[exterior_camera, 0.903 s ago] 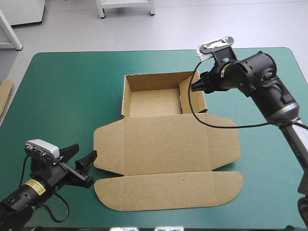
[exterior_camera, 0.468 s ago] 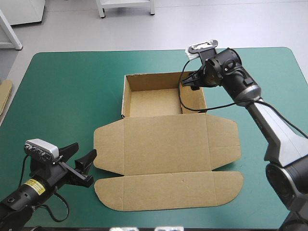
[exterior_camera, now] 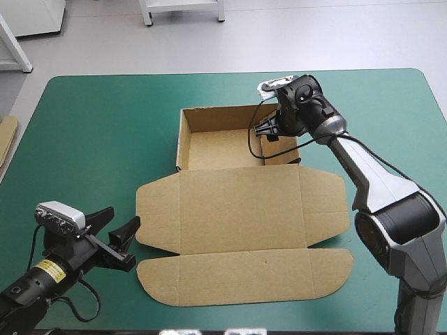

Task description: Fold the box

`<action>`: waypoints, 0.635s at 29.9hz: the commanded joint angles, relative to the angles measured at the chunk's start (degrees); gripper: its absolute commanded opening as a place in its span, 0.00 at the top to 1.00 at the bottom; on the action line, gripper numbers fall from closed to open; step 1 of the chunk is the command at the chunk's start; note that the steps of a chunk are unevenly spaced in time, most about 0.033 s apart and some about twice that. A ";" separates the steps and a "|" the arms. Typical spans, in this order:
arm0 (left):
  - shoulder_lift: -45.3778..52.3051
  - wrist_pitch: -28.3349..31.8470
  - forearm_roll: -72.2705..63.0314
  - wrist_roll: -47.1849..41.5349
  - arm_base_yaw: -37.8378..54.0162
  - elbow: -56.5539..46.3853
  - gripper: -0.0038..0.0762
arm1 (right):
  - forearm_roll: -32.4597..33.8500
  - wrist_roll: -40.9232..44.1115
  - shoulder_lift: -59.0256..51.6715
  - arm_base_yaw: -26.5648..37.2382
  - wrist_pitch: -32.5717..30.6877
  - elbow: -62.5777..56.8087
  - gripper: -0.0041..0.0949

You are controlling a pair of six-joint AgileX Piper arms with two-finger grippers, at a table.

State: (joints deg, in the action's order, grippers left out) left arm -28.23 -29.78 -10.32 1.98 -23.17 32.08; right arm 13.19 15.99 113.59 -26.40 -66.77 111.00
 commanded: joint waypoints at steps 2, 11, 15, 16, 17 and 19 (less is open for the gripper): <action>-0.28 4.51 -0.63 0.04 -0.50 1.46 0.41 | -2.48 -1.16 -0.86 1.67 0.45 1.96 0.29; -0.28 4.50 -0.63 0.04 -0.50 1.46 0.41 | -4.93 -2.16 0.50 3.47 -0.19 1.96 0.39; -0.28 4.50 -0.63 0.04 -0.50 1.46 0.41 | -5.18 -3.48 1.39 3.47 -1.15 1.96 0.54; -0.28 4.50 -0.63 0.04 -0.50 1.46 0.41 | -5.18 -4.50 1.81 3.47 -1.84 1.96 0.60; -0.28 4.50 -0.63 0.04 -0.50 1.46 0.42 | -5.47 -4.77 1.98 3.47 -2.53 1.96 0.66; -0.28 4.50 -0.63 0.04 -0.50 1.46 0.42 | -5.36 -5.06 2.29 3.47 -3.60 1.96 0.81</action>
State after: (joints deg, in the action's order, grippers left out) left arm -28.23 -29.63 -10.32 1.98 -23.17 32.08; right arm 7.26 12.28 118.87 -23.46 -69.21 111.11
